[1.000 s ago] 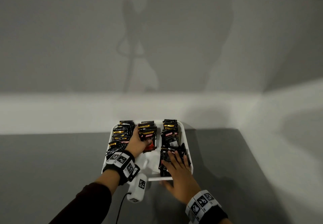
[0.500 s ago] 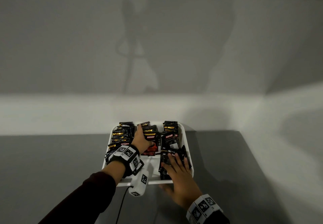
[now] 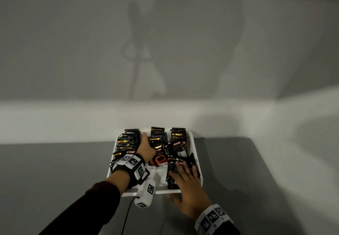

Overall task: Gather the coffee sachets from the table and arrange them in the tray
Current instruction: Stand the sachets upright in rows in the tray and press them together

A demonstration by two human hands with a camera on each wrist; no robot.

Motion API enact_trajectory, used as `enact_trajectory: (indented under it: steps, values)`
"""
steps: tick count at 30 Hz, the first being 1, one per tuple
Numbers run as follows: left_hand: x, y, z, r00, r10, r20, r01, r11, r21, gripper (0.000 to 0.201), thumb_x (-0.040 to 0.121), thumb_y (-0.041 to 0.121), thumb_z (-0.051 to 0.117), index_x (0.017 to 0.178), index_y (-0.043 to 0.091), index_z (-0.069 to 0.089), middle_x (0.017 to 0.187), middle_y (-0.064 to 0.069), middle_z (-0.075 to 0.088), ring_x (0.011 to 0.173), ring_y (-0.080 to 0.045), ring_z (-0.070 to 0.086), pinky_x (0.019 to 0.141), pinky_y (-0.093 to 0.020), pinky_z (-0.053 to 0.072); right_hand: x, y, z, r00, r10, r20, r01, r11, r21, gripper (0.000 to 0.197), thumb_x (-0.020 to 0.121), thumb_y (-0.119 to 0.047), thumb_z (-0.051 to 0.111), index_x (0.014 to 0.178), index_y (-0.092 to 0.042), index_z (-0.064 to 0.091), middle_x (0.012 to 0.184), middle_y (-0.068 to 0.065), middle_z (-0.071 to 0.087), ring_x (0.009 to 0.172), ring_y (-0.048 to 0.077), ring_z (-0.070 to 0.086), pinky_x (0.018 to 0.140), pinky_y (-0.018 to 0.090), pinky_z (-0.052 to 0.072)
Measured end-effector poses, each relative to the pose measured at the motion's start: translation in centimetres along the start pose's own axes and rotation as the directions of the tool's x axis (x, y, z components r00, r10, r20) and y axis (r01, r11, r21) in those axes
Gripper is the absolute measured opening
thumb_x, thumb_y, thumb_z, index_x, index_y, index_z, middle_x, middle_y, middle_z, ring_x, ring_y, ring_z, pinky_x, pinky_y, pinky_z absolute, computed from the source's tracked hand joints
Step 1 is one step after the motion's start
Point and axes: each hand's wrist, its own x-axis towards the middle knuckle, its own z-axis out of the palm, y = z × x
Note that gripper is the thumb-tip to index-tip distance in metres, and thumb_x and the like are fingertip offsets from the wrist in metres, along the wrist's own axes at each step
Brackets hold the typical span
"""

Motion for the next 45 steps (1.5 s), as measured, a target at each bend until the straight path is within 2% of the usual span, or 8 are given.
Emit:
enact_trajectory:
  steps: [3,7,11,15,20,26,30,45]
  values:
    - [0.1,0.3,-0.3,0.999,-0.002,0.051,-0.003,0.994,0.106,0.084,0.08,-0.018,0.049,0.145,0.005,0.0,0.084,-0.01,0.05,0.062,-0.017,0.051,0.044,-0.018,0.042,0.0,0.0,0.0,1.0,-0.005,-0.017,0.005,1.0,0.019,0.07,0.086,-0.065,0.03,0.146,-0.029,0.024,0.15,-0.012,-0.014,0.14,0.02,-0.026,0.108,0.031,-0.03]
    - [-0.2,-0.1,-0.9,0.995,0.0,0.101,-0.016,0.987,0.16,0.074,0.076,-0.015,0.059,0.134,0.004,0.018,0.077,-0.004,0.047,0.058,-0.013,0.05,0.049,-0.021,0.048,0.0,-0.1,-0.1,1.0,-0.002,-0.031,0.003,0.999,0.033,0.068,0.086,-0.062,0.033,0.145,-0.029,0.026,0.152,-0.011,-0.009,0.138,0.018,-0.029,0.109,0.03,-0.029]
    - [-1.8,0.3,-1.3,0.992,0.065,0.109,-0.09,0.966,0.243,0.088,0.08,-0.012,0.056,0.147,0.006,0.003,0.12,-0.01,0.053,0.087,-0.013,0.05,0.059,-0.012,0.046,0.0,-0.2,-0.3,1.0,0.006,-0.008,-0.005,1.0,0.019,0.066,0.087,-0.056,0.04,0.145,-0.03,0.024,0.156,-0.007,-0.006,0.137,0.017,-0.03,0.109,0.03,-0.029]
    - [-4.1,0.9,-1.9,0.97,0.227,0.088,-0.242,0.938,0.249,0.081,0.083,-0.014,0.046,0.149,0.013,0.007,0.153,-0.006,0.024,0.137,-0.019,0.029,0.081,0.008,0.025,-0.2,-0.4,-0.6,1.0,0.009,-0.017,-0.008,0.999,0.046,0.066,0.087,-0.052,0.045,0.145,-0.028,0.026,0.158,-0.006,0.001,0.139,0.014,-0.027,0.112,0.033,-0.025]
    - [-7.4,-0.5,0.4,0.968,0.251,0.029,-0.253,0.956,0.147,0.045,0.089,0.003,0.053,0.132,0.01,0.045,0.123,-0.008,0.056,0.104,-0.009,0.052,0.1,-0.023,0.041,-0.3,-0.7,-1.1,0.997,0.052,-0.058,-0.043,0.989,0.139,0.075,0.084,-0.047,0.053,0.146,-0.02,0.02,0.157,-0.009,0.002,0.139,0.004,-0.023,0.109,0.023,-0.026]
    - [-6.4,-1.4,4.8,0.978,0.004,0.209,-0.028,0.993,0.111,0.033,0.094,0.02,0.05,0.122,0.002,0.053,0.118,-0.014,0.063,0.093,-0.014,0.057,0.072,-0.013,0.044,-0.4,-0.5,-1.9,1.0,0.016,-0.025,-0.011,0.979,0.203,0.066,0.084,-0.047,0.056,0.14,-0.02,0.033,0.154,-0.008,-0.017,0.144,0.013,-0.017,0.113,0.025,-0.016]
    - [-5.6,-1.2,5.6,0.966,-0.034,0.257,0.043,0.999,-0.03,0.024,0.094,0.014,0.05,0.114,0.003,0.057,0.115,-0.017,0.063,0.103,-0.024,0.061,0.084,-0.023,0.047,-1.2,0.5,-2.9,0.998,-0.003,-0.064,0.019,0.97,0.244,0.064,0.082,-0.053,0.057,0.138,-0.03,0.038,0.155,-0.016,-0.018,0.138,0.0,-0.024,0.115,0.027,0.0]
    - [-5.4,-0.7,5.6,0.912,-0.063,0.405,0.121,0.985,-0.119,0.034,0.086,0.004,0.061,0.119,0.001,0.057,0.121,-0.016,0.062,0.114,-0.028,0.057,0.105,-0.04,0.041,-3.0,2.2,-2.8,0.993,0.112,0.035,-0.113,0.994,0.004,0.062,0.083,-0.064,0.038,0.141,-0.046,0.025,0.154,-0.016,-0.009,0.137,0.013,-0.031,0.1,0.044,-0.036]
